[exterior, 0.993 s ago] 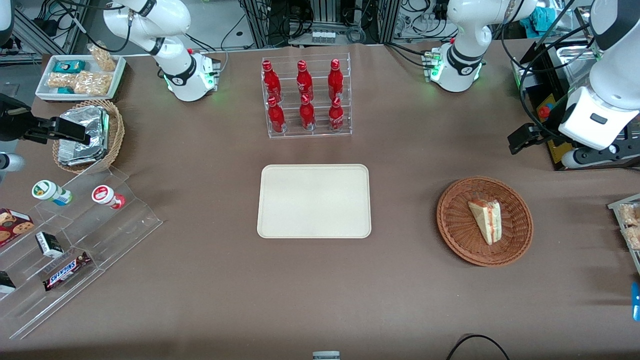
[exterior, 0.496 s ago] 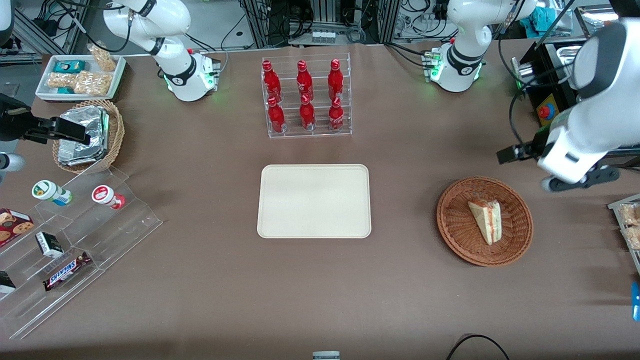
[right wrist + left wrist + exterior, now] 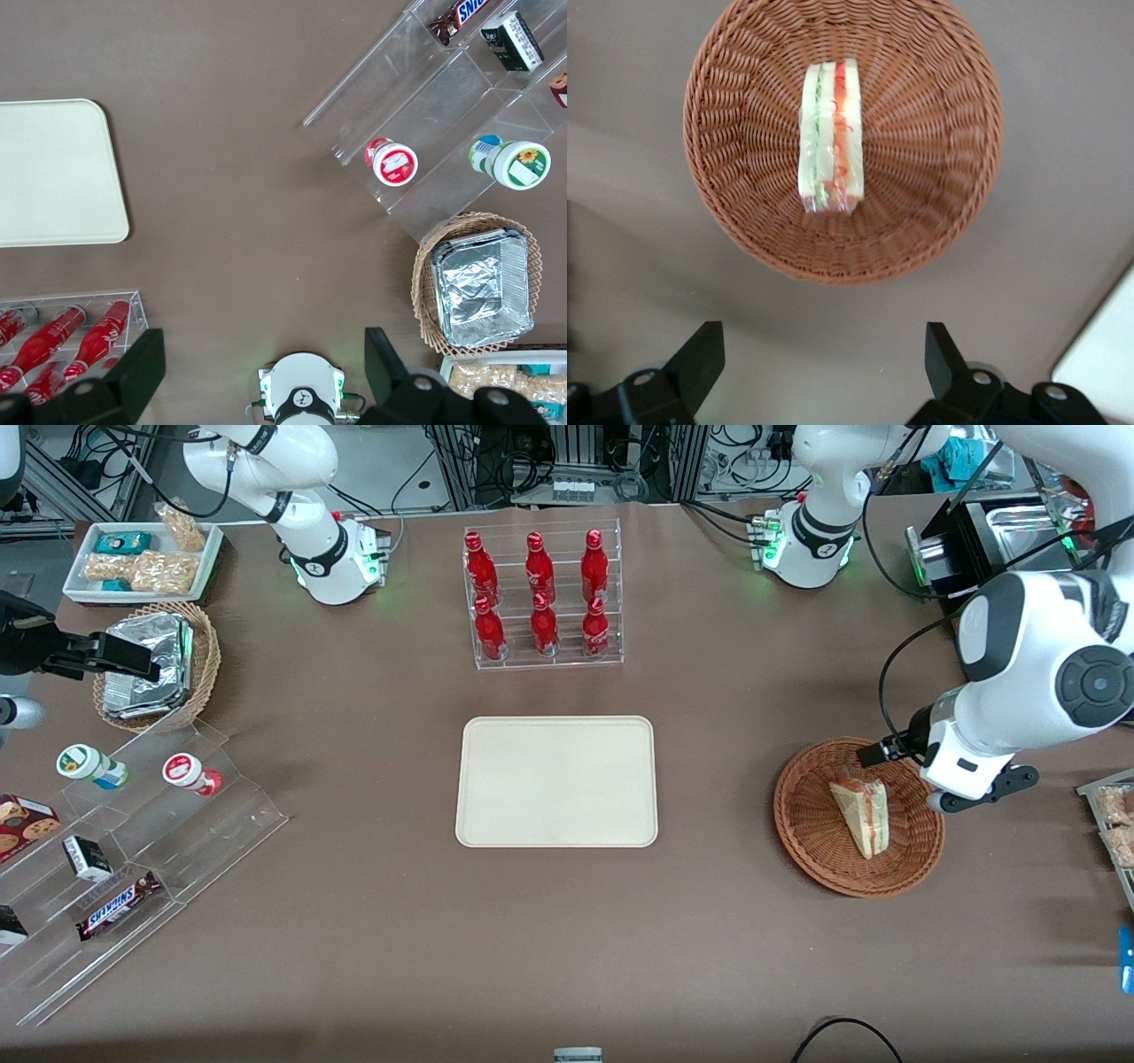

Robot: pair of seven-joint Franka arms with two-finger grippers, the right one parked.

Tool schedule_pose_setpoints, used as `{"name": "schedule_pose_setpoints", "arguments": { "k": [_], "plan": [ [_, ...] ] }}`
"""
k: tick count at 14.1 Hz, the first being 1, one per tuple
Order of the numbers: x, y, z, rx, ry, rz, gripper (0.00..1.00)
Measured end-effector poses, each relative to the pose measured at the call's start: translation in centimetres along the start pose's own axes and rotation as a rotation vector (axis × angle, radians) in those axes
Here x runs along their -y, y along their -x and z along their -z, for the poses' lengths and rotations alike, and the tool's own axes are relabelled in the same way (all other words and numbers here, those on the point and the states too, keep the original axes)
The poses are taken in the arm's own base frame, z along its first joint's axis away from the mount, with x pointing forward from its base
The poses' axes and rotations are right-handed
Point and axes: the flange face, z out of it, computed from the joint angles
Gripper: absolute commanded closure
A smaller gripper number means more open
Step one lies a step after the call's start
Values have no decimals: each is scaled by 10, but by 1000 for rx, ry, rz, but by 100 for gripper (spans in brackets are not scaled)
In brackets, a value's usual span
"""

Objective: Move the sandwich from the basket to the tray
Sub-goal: 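Move the left gripper over the wrapped sandwich in the wicker basket, then lower the left gripper and close it on the sandwich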

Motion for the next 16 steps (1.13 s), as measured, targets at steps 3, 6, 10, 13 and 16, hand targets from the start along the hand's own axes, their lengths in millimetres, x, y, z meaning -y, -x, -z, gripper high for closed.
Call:
{"name": "schedule_pose_setpoints", "arguments": {
  "k": [3,6,10,13,16],
  "plan": [
    [-1,0,-33,0,4,34,0],
    [-2,-2,-45,15,-1,37,0],
    [-5,-16,-70,-17,2,28,0],
    [0,-37,-102,-39,19,40,0],
    [6,-49,-128,-33,30,56,0]
  ]
}}
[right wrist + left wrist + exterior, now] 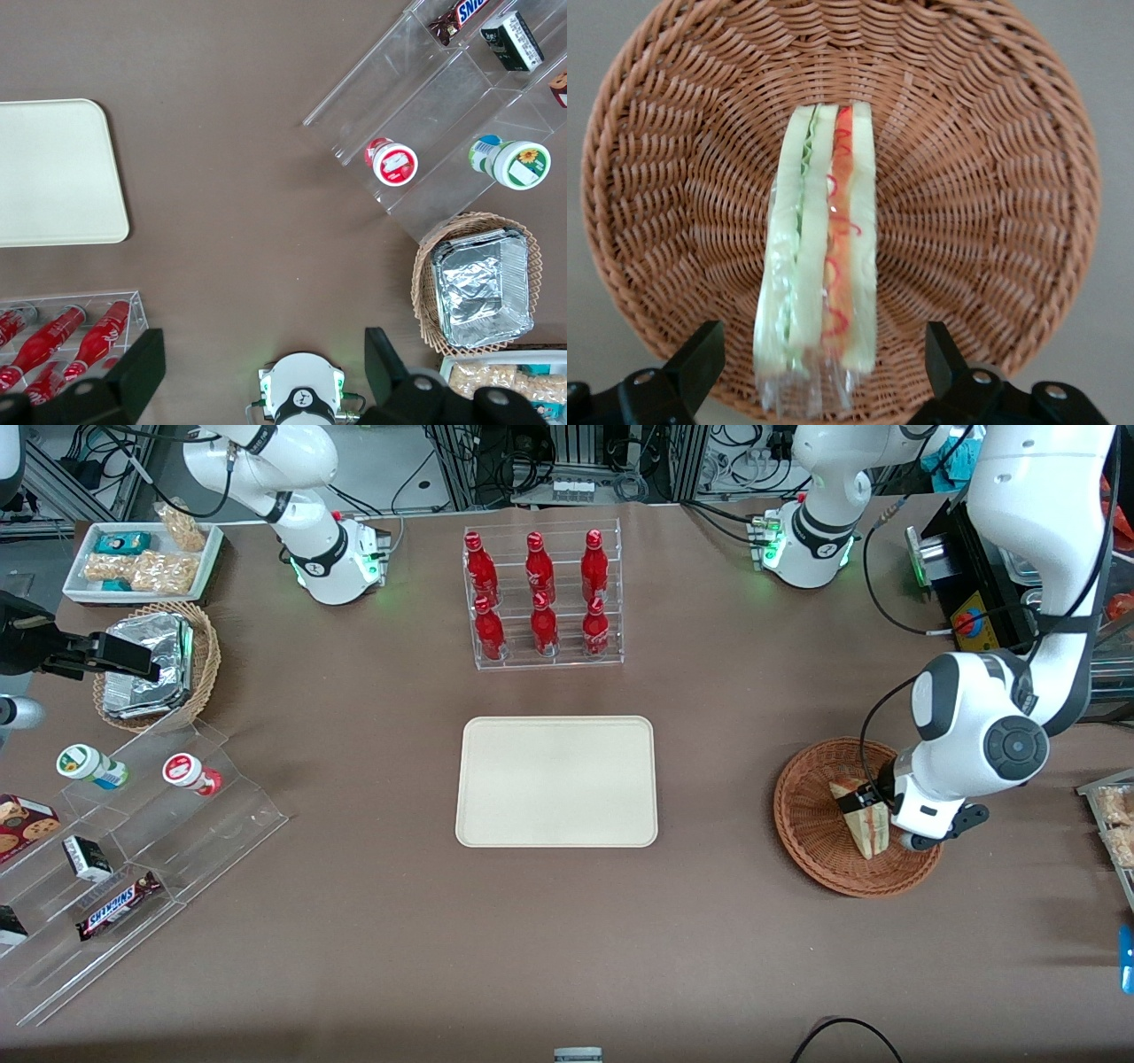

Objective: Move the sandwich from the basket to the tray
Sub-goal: 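Lower the left gripper and close it on the sandwich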

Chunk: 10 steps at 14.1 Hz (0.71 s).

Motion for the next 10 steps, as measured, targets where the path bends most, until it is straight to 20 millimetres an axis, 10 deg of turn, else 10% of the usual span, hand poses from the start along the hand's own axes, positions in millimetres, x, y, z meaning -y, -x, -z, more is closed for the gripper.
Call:
{"name": "schedule_pose_setpoints", "arguments": {
  "k": [6,10],
  "plan": [
    [20,-13,-19,18,5,19,3],
    [18,-19,-34,32,8,18,53]
  ]
}}
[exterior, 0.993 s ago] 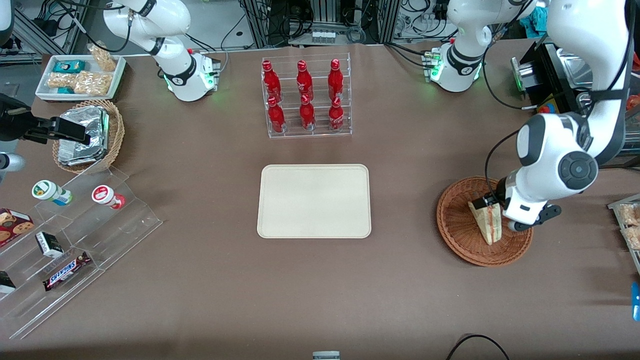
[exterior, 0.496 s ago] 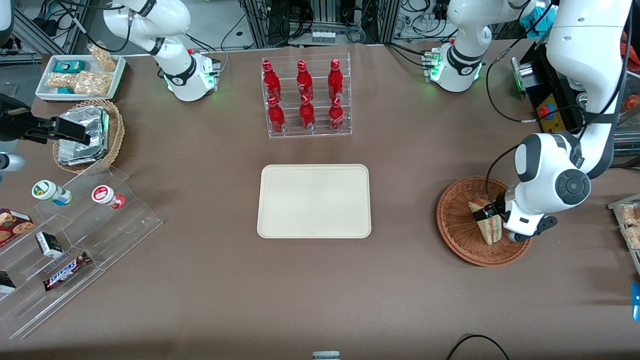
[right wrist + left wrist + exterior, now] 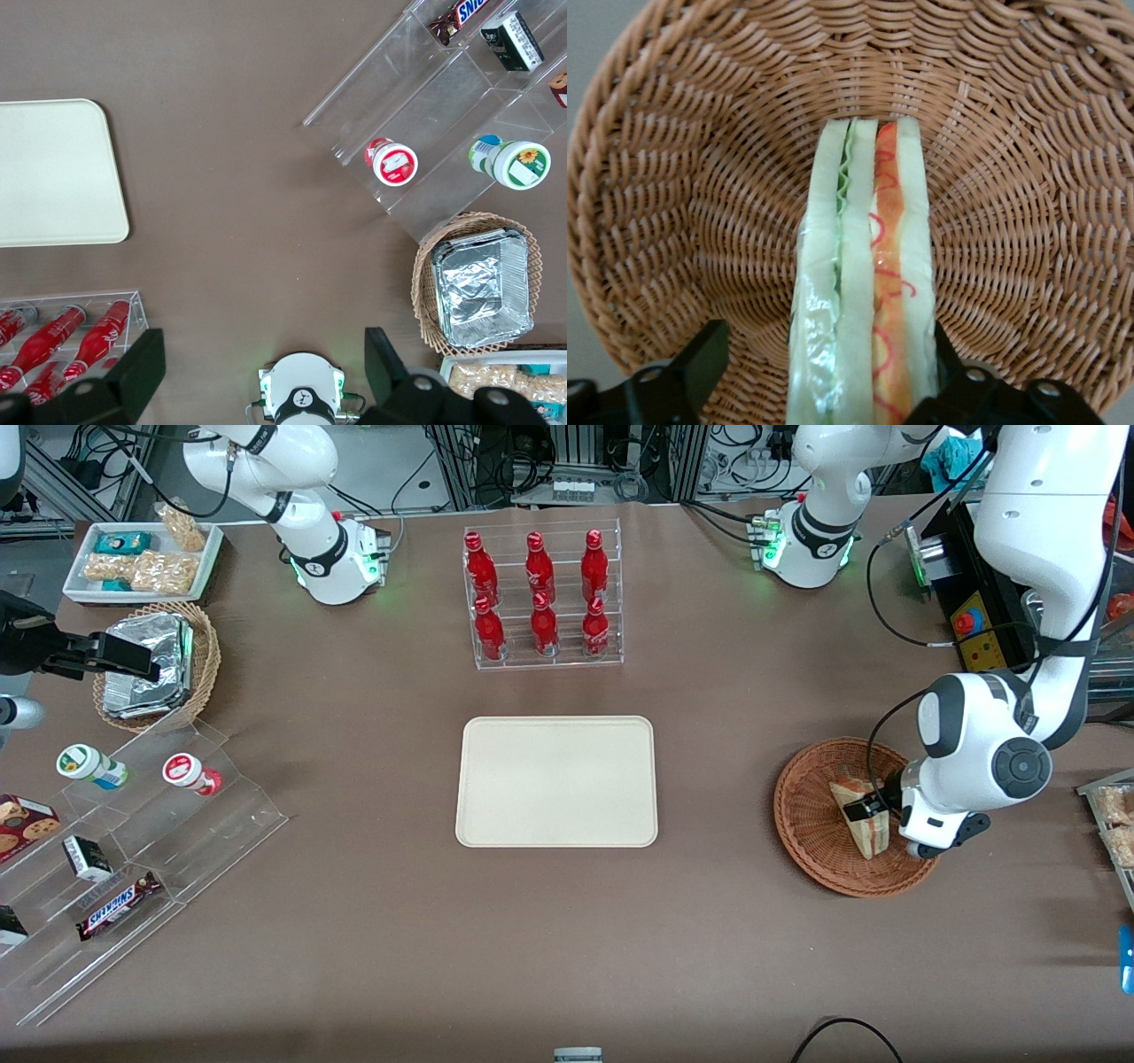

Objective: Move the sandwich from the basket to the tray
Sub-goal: 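Lower the left gripper and close it on the sandwich, then lift the sandwich and carry it over the cream tray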

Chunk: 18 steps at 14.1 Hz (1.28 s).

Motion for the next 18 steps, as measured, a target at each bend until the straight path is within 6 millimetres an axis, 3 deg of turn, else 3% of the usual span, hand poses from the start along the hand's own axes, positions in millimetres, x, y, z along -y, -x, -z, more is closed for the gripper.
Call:
{"name": "schedule_pose_setpoints", "arguments": {
  "k": [3,4,8,11,14,18],
  "plan": [
    [-2,-1,0,0,2,-2,76],
    [-3,-1,0,-1,3,-3,79],
    [-8,-6,14,-12,8,-5,82],
    [-21,-5,40,-8,7,-26,82],
    [-67,21,66,-29,36,-111,82],
    [-162,93,71,-27,49,-298,81]
  ]
}}
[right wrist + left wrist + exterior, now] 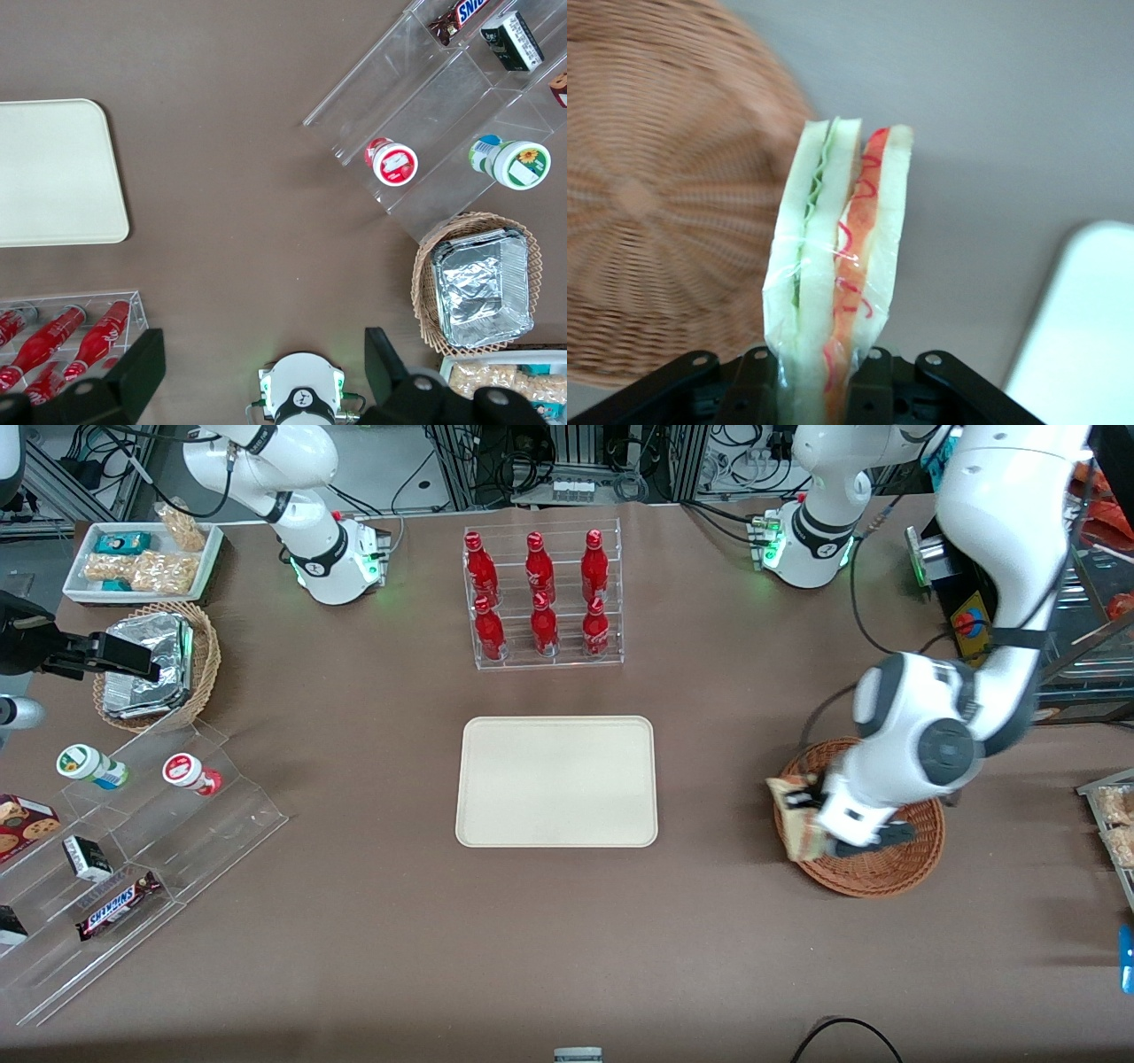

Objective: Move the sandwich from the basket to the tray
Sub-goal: 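Lift the sandwich and carry it over the cream tray, then lower the sandwich onto the tray and open the left gripper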

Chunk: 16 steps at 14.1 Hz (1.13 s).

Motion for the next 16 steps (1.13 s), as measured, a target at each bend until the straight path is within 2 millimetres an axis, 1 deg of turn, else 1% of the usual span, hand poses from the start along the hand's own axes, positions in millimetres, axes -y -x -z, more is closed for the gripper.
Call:
{"name": "schedule_pose_setpoints", "arguments": {
  "k": [1,3,5,6,7,9,10,12,14,15,16],
  "plan": [
    [-31,16,-4,5,-8,-47,76],
    [-92,54,-16,15,-26,-114,76],
    [-145,95,-25,20,-44,-147,75],
    [-166,114,-29,21,-51,-156,73],
    [-185,131,-33,21,-56,-154,73],
    [-222,157,-40,12,-58,-125,73],
    [-239,164,-45,-5,-67,-110,73],
    [-269,168,-61,-50,-84,-57,73],
    [-292,162,-80,-86,-92,-11,72],
    [-300,158,-90,-96,-91,14,69],
    [-306,153,-99,-101,-83,43,69]
  ]
}}
